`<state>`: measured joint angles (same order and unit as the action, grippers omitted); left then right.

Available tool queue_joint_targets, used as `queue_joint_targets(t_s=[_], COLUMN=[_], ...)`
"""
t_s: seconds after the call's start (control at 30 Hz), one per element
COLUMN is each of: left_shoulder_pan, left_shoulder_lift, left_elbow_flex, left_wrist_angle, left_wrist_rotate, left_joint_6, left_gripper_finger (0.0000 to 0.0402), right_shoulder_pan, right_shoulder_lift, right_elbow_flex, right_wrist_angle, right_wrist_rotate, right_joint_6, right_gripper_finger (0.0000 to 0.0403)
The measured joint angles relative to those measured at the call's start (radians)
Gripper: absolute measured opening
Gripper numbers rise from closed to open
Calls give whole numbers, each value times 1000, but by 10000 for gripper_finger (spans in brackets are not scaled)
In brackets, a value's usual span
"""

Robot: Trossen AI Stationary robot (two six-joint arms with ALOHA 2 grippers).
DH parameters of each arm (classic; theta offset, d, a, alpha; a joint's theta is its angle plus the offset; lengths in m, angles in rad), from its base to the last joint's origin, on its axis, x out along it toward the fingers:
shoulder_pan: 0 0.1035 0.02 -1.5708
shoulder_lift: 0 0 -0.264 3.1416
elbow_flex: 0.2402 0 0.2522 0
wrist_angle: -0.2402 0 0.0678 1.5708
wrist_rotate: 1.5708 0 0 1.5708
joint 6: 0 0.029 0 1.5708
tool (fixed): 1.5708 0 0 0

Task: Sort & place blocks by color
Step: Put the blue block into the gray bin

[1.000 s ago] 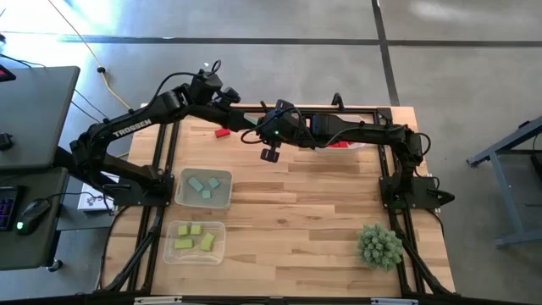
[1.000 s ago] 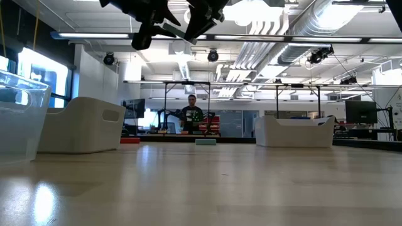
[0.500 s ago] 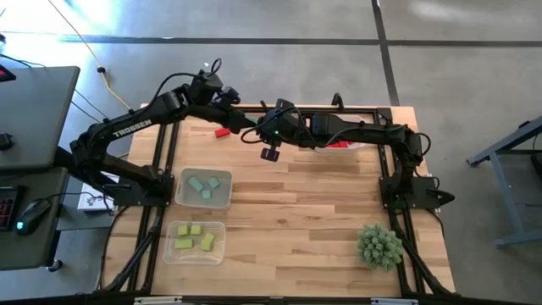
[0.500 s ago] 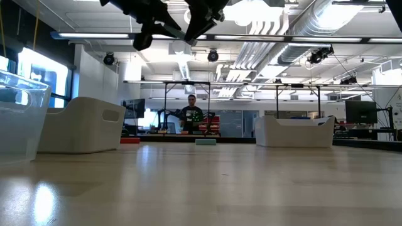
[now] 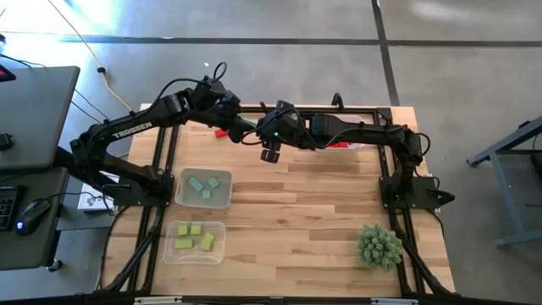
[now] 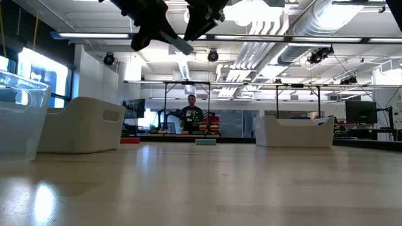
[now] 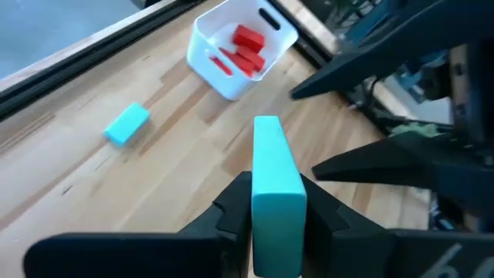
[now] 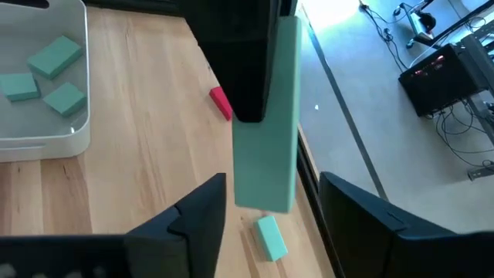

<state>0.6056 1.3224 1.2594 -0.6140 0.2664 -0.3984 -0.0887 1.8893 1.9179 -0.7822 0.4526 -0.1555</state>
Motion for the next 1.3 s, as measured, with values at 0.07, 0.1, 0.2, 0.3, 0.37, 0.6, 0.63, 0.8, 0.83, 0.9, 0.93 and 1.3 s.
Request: queue_joint_targets(t_s=[0.07, 0.1, 0.2, 0.3, 0.37, 0.6, 0.63, 0.8, 0.83, 0.9, 0.93, 1.3], left_shoulder_pan=[0, 0, -7, -23, -44, -154, -171, -255, -273, -312, -330, -451], left_shoulder_lift=[0, 0, 0, -6, -15, -54, -61, -92, -98, -103, -101, -100], left_elbow_flex=[0, 0, 0, 0, 0, 0, -2, -52, -66, -96, -112, -255], left_wrist_angle=[-17, -29, -87, -185, -256, -532, -555, -606, -612, -617, -619, -594], left_wrist_rotate=[-5, -6, -11, -13, -25, -160, -179, -196, -196, -196, -196, -189], left_joint_6=[14, 21, 50, 87, 111, 140, 137, 90, 87, 69, 54, -27], left_gripper_finger=[50, 50, 50, 50, 50, 50, 50, 50, 50, 50, 50, 50], right_shoulder_pan=[0, 0, 0, -3, -7, -22, -23, -28, -29, -29, -29, -29], right_shoulder_lift=[0, 0, 0, 0, 0, 0, 0, 0, 0, 0, 0, 0], right_elbow_flex=[0, 0, 0, 0, 0, 0, 0, 0, 0, 0, 0, 0], right_wrist_angle=[-1, -4, -24, -54, -77, -105, -105, -105, -104, -105, -105, -105], right_wrist_rotate=[0, 0, 1, 2, 2, 1, 0, -27, -37, -42, -42, -43], right_joint_6=[0, 0, 0, 1, 18, 25, 25, 24, 24, 24, 24, 24], right_gripper_finger=[204, 208, 218, 221, 221, 221, 221, 221, 221, 222, 222, 222])
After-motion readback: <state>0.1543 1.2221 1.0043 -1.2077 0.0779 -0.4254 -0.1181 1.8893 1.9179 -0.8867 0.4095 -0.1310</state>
